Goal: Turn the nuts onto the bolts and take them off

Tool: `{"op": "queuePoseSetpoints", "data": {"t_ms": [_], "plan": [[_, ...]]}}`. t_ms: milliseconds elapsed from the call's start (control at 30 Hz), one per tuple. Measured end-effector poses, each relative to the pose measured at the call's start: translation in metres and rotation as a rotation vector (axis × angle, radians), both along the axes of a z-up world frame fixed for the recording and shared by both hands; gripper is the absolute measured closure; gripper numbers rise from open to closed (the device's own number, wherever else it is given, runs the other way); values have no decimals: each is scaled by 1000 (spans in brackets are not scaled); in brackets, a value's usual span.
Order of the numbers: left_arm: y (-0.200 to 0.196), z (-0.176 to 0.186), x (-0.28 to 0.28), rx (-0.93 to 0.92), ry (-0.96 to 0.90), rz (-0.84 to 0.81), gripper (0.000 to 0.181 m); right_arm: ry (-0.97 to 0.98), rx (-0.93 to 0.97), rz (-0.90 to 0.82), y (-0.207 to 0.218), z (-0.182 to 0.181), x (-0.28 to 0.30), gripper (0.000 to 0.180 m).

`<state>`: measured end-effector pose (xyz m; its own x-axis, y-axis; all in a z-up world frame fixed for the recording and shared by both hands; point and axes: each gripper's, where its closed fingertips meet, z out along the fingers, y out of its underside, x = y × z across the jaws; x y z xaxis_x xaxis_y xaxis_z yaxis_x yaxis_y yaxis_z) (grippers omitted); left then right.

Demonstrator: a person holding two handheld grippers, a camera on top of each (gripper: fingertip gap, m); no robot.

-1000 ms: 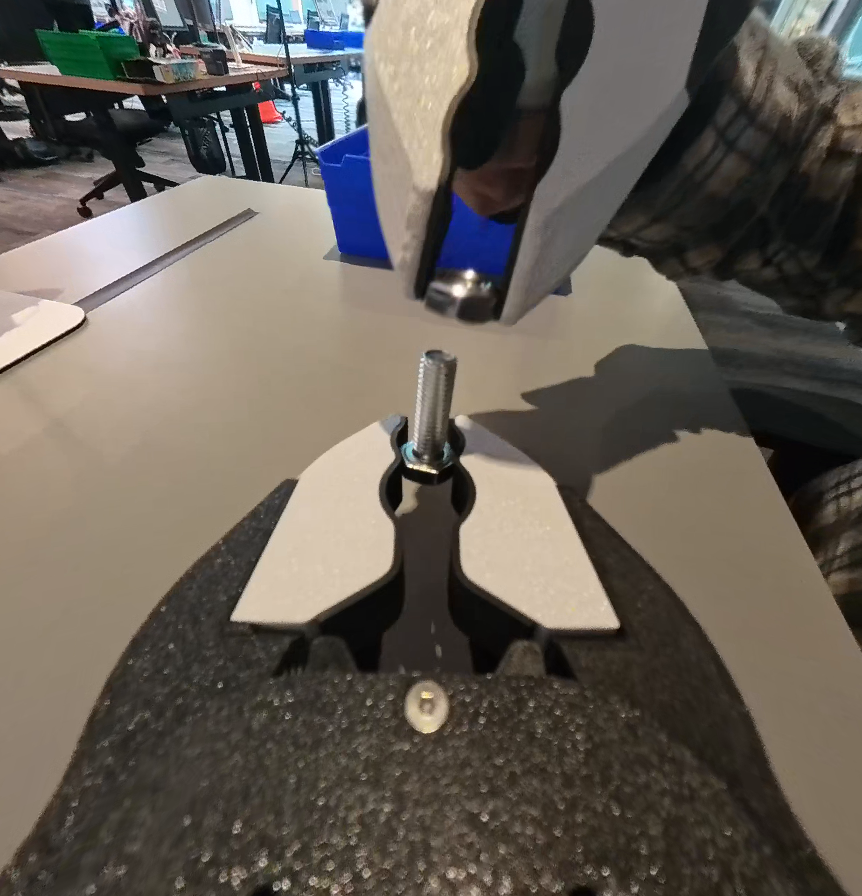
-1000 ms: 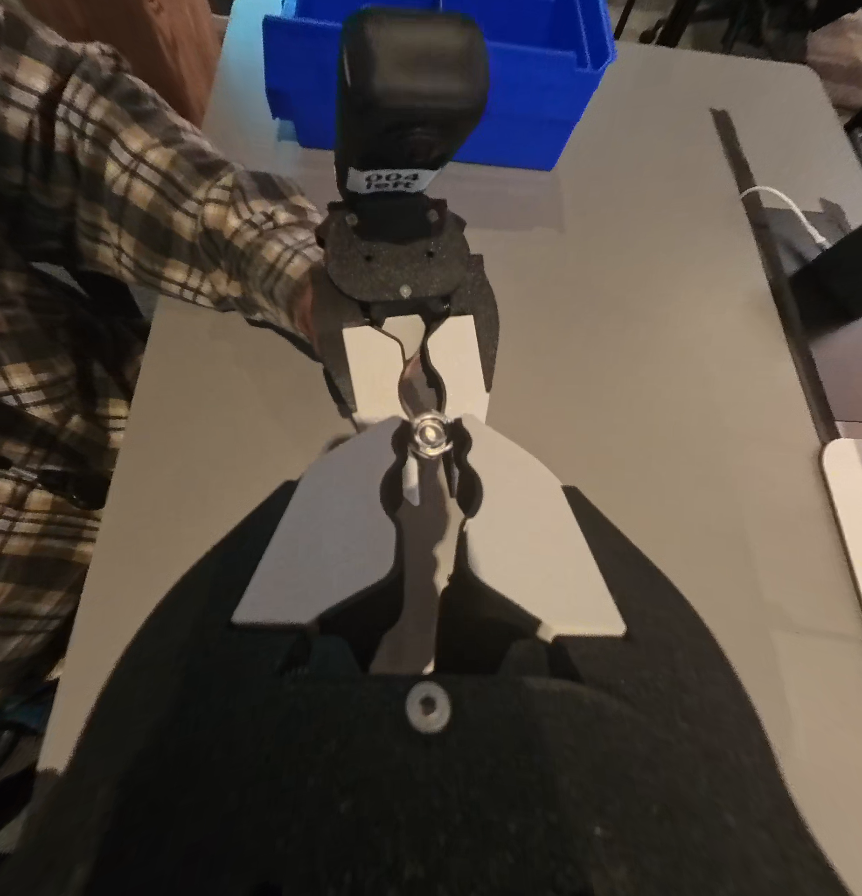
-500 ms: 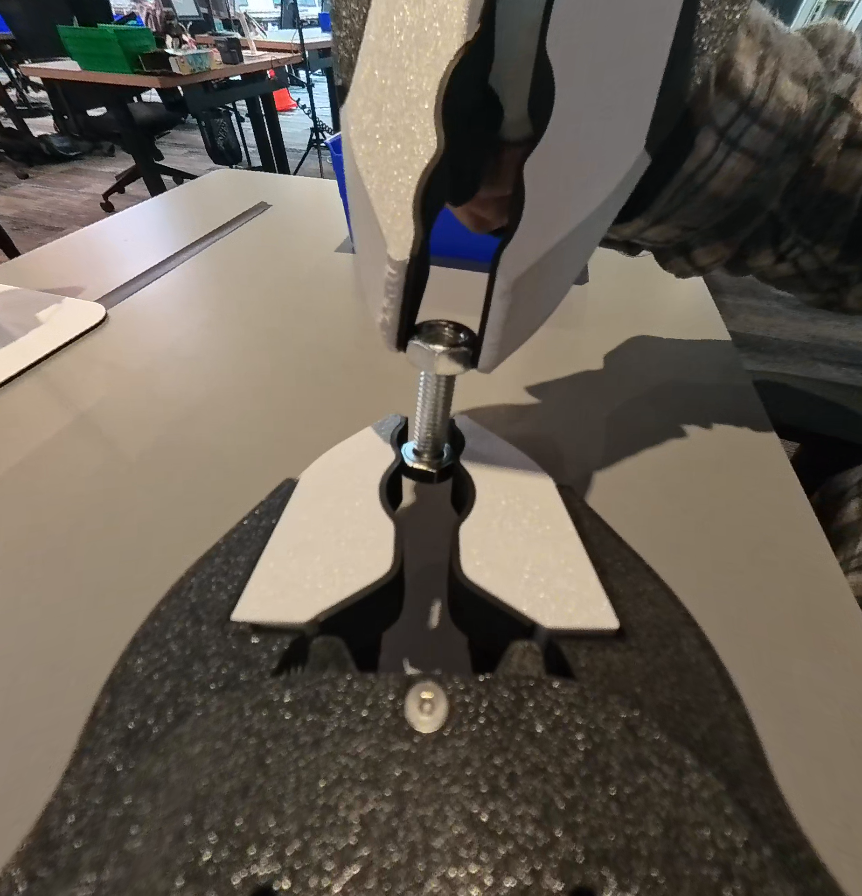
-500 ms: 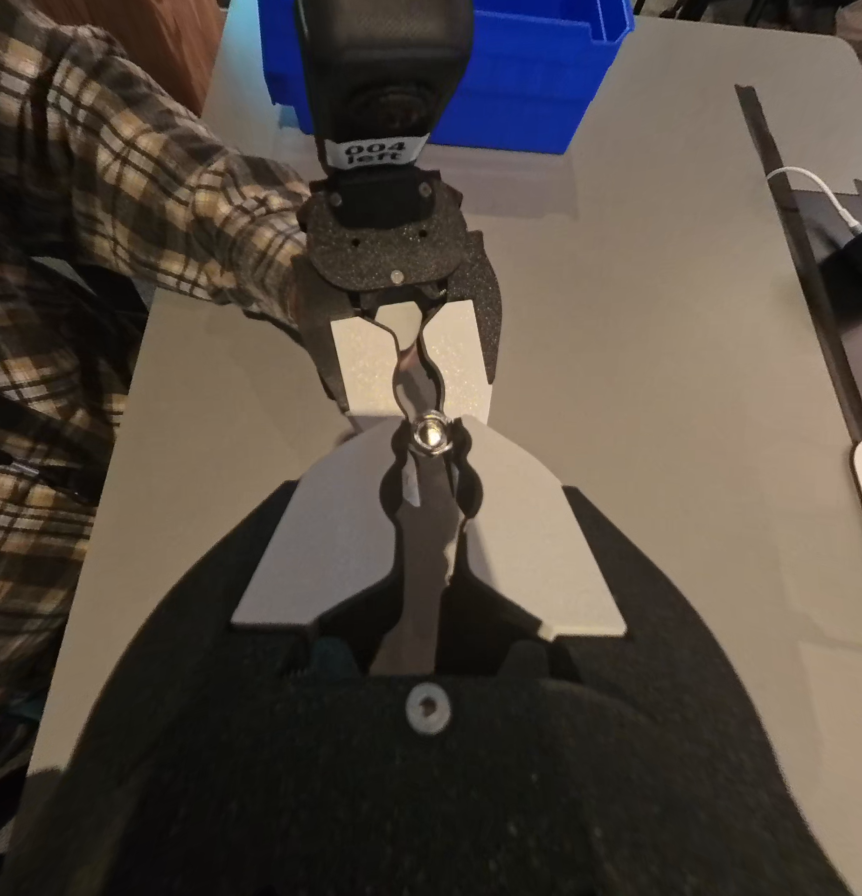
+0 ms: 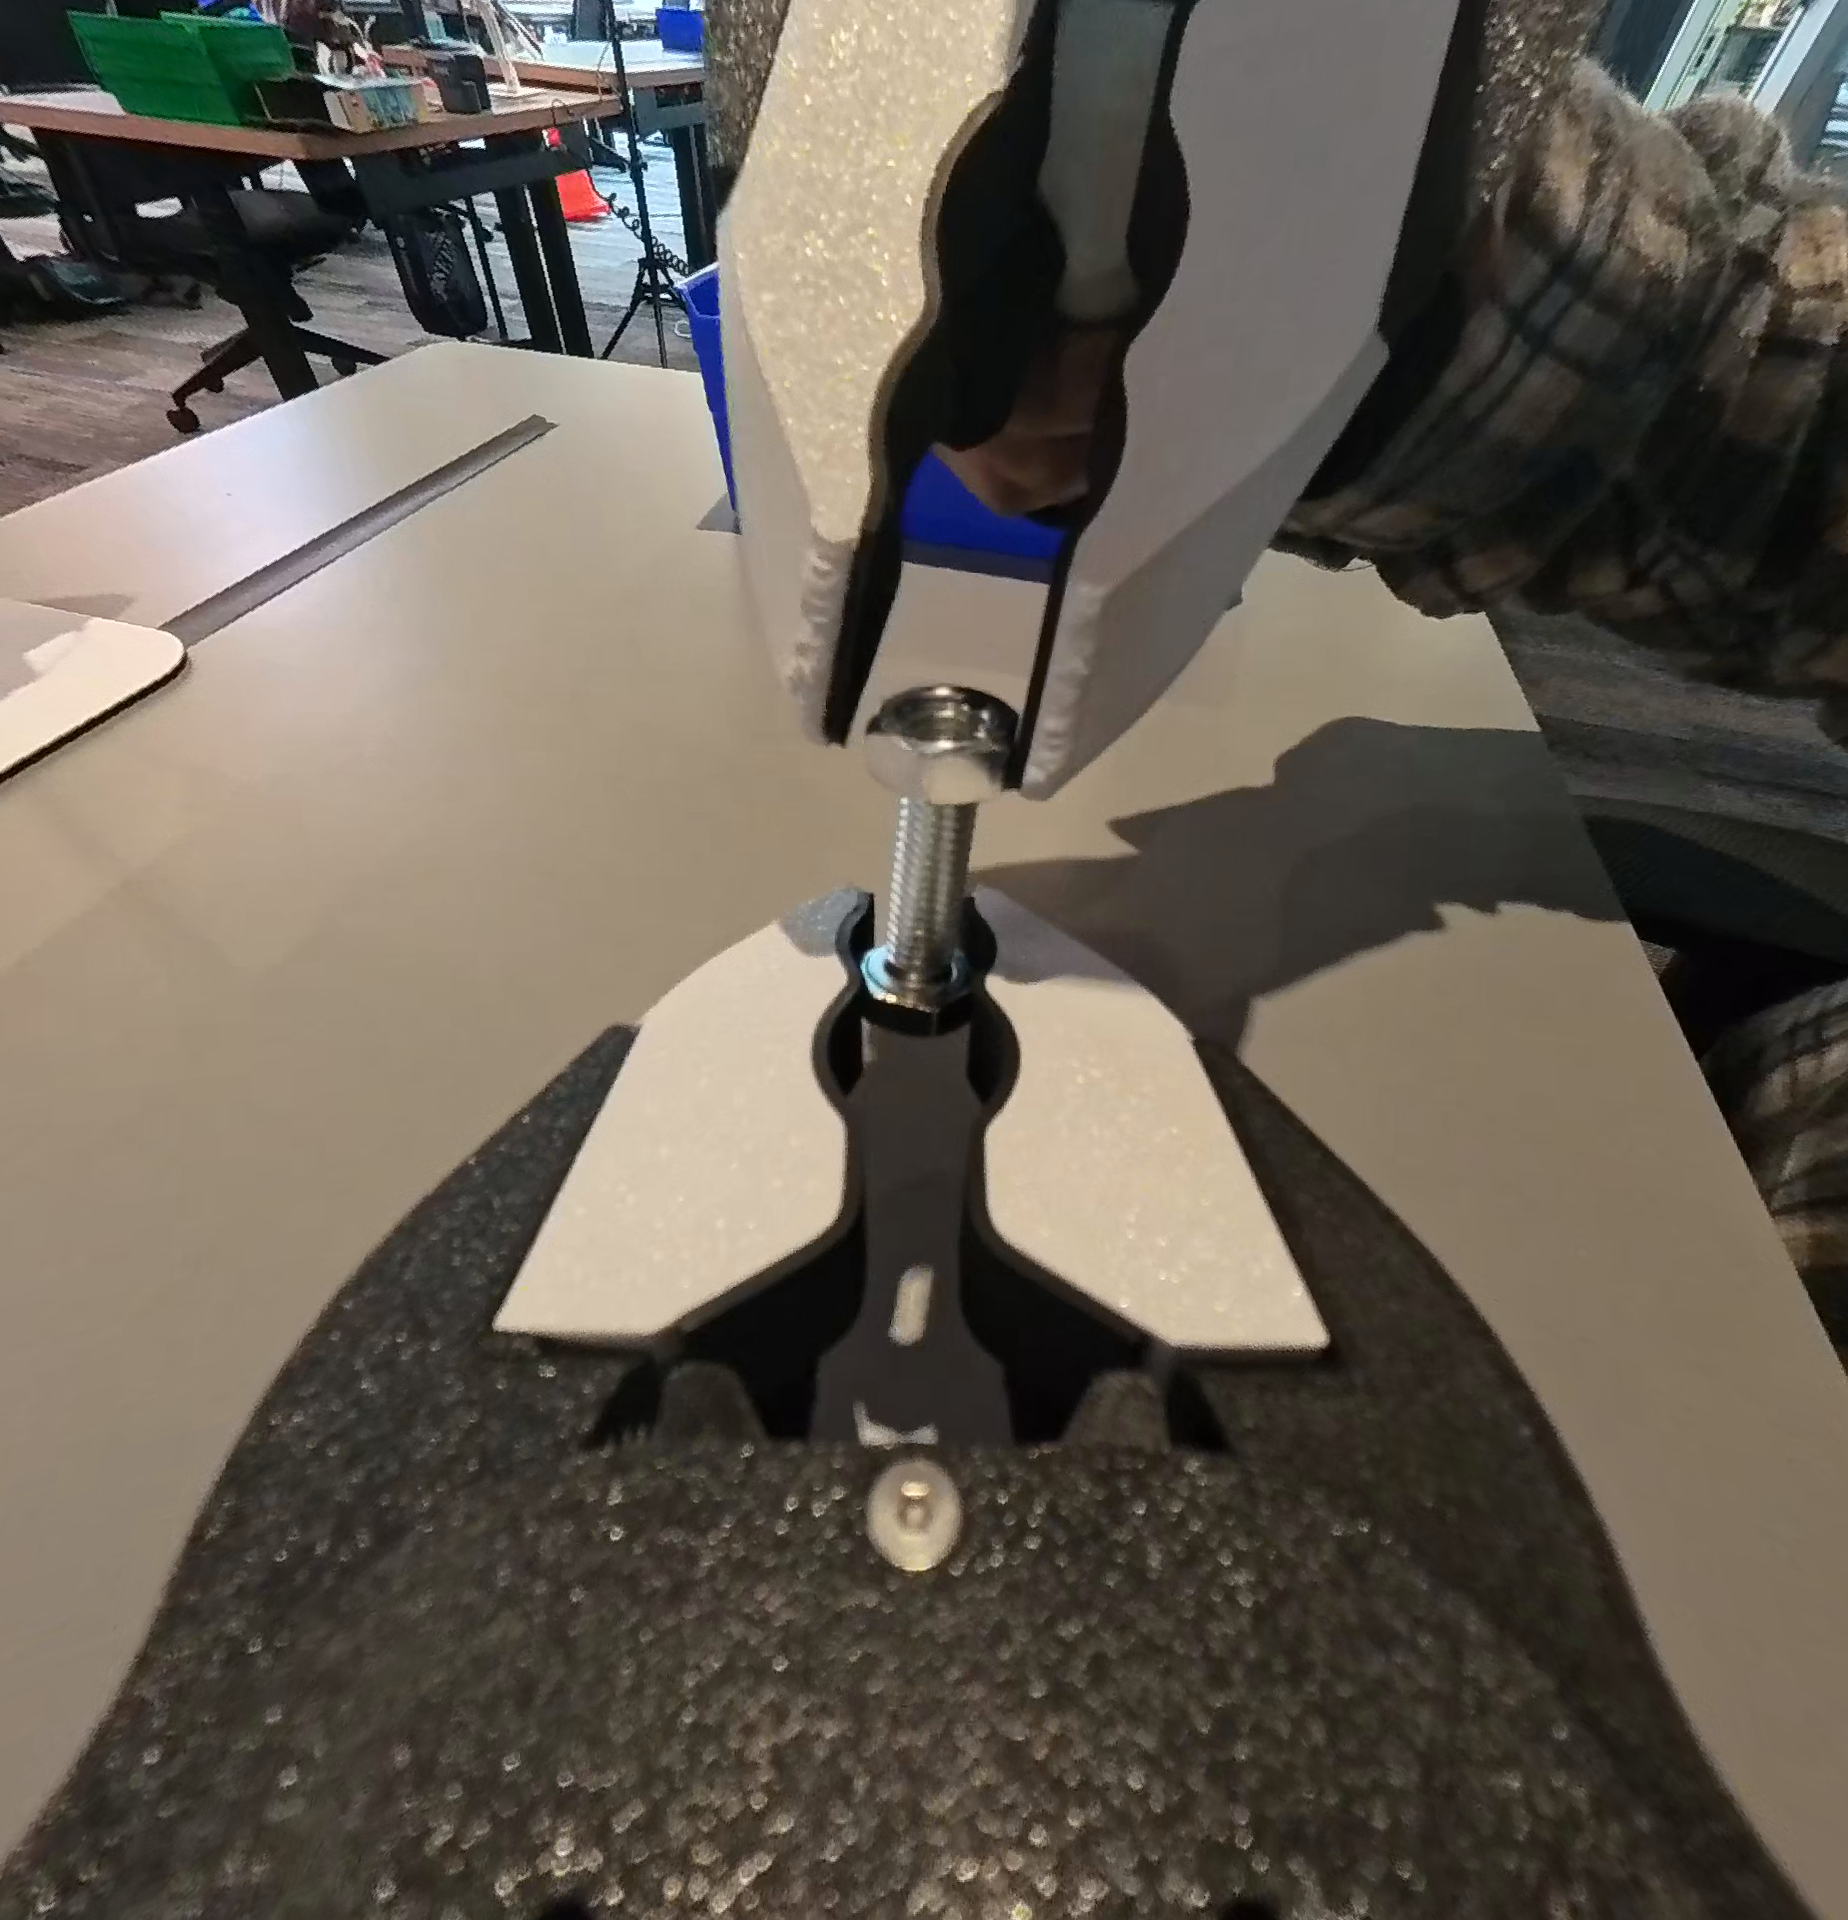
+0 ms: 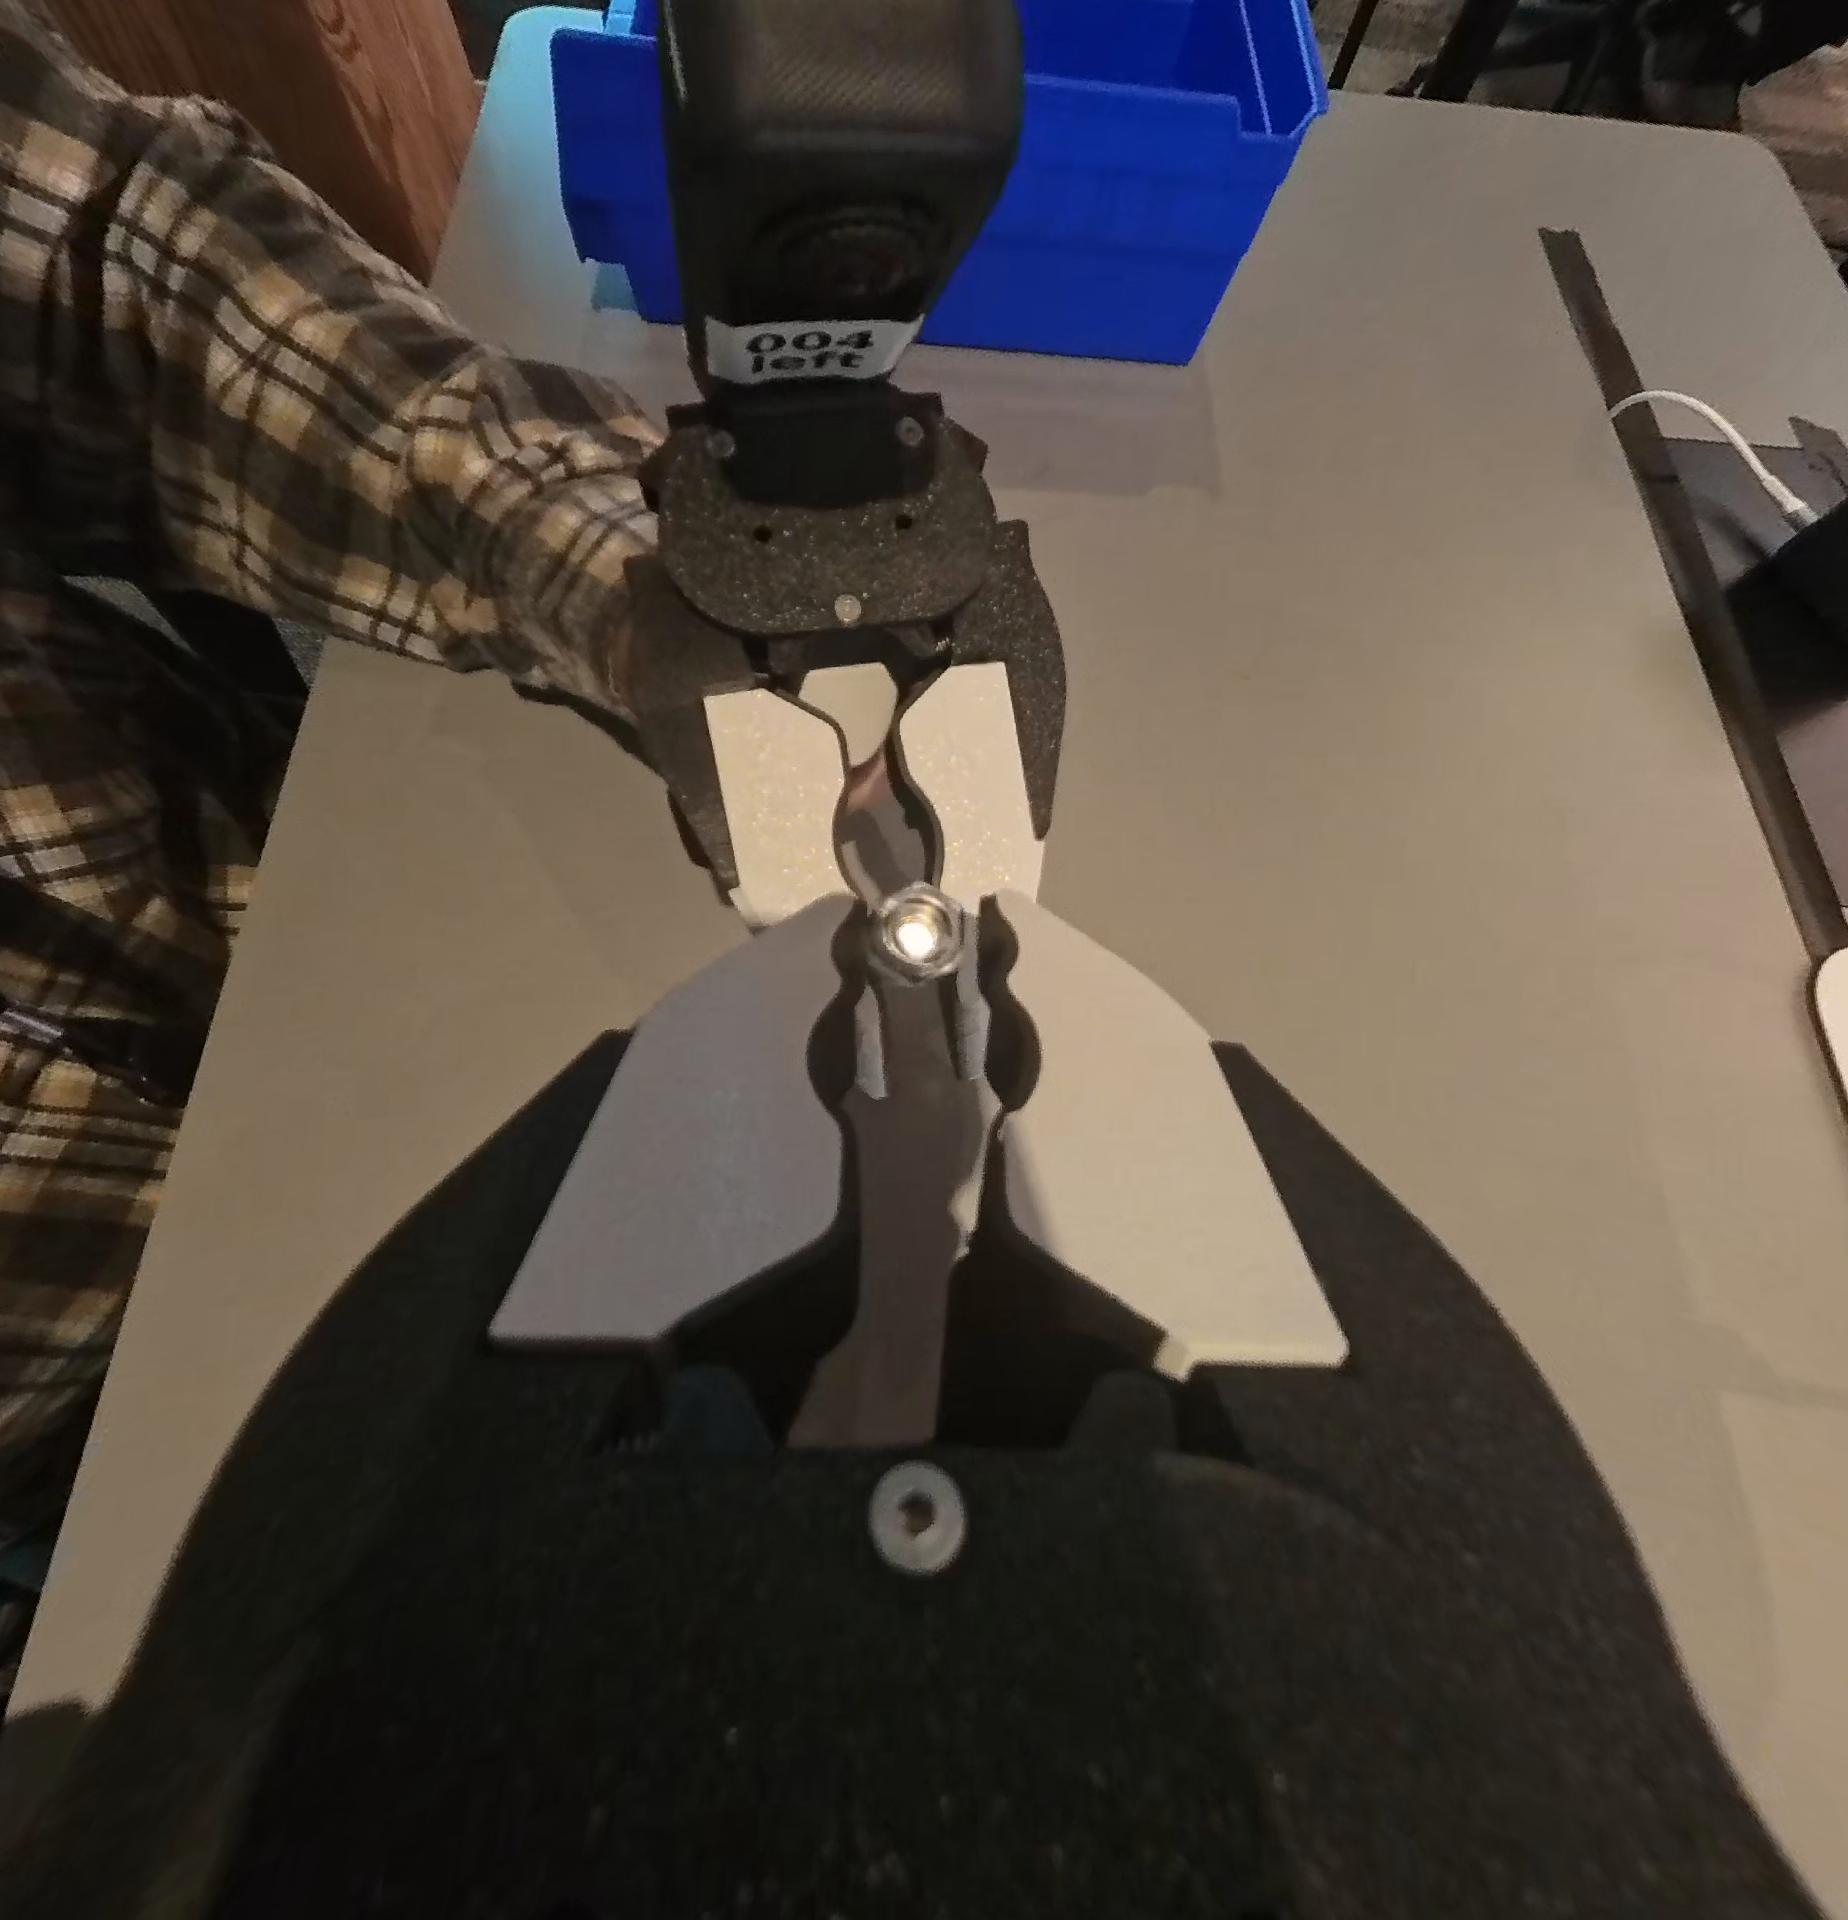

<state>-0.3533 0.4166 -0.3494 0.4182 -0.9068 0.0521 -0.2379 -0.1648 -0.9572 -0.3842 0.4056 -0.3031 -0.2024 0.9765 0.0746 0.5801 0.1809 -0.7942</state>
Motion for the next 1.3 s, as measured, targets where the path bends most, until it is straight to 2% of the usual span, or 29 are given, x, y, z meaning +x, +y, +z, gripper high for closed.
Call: {"op": "queuePoseSetpoints", "data": {"t_ms": [500, 833, 967, 1300], "plan": [[0, 5, -1, 4, -22, 1, 166, -17, 51, -3, 2, -9, -2, 161], [4, 7, -5, 16, -23, 24, 166, 37, 103, -24, 5, -7, -5, 162], [4, 5, -5, 10, -18, 19, 166, 53, 40, -32, 6, -10, -1, 163], [-5, 10, 0, 31, -37, -37, 166, 154, -316, 22, -6, -5, 2, 160]]}}
